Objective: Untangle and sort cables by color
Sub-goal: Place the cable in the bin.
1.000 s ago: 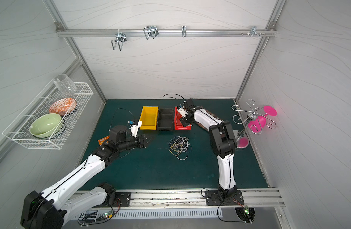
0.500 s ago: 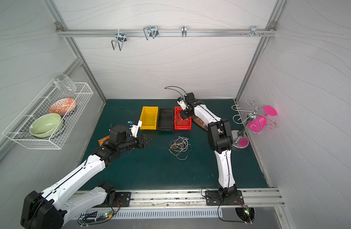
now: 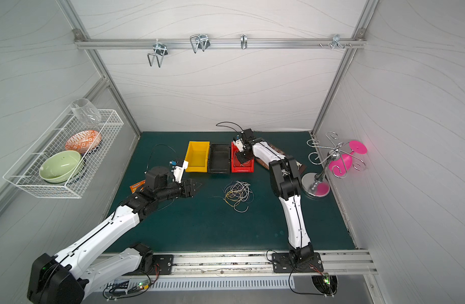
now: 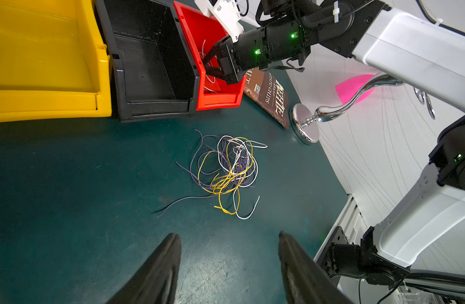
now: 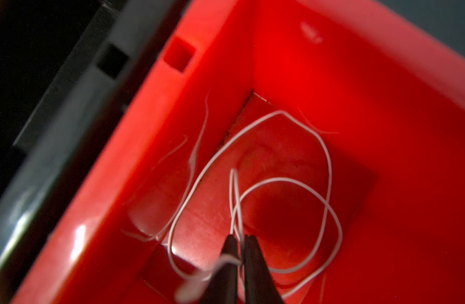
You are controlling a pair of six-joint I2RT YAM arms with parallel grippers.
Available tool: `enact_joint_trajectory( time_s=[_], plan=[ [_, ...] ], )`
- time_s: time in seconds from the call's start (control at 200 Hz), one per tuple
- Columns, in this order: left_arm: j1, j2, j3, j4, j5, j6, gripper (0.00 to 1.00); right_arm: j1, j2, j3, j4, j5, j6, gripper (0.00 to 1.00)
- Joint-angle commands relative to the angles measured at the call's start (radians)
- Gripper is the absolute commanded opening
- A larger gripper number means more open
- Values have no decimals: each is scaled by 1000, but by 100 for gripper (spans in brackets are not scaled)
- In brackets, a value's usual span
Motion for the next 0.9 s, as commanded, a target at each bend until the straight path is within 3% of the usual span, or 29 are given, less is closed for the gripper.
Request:
enact_joint_trajectory(
  time_s=[0.0, 0.135, 0.43, 0.63, 0.895],
  plan=[
    [4, -6, 41, 20, -8, 18, 63, 7, -94, -30, -26, 1, -5, 25],
    [3, -11, 41, 19, -10, 17, 63, 7, -189, -68, -41, 16, -30, 41],
    [4, -22, 42, 12, -19, 21, 64, 8, -386, -172, -62, 43, -39, 59],
    [4, -7, 27, 36, 4, 12, 66, 1, -567, -302, -51, 71, 23, 65],
    [-1, 113, 9, 120, 94, -30, 63, -4, -870, -623, -20, -117, 173, 69]
  ],
)
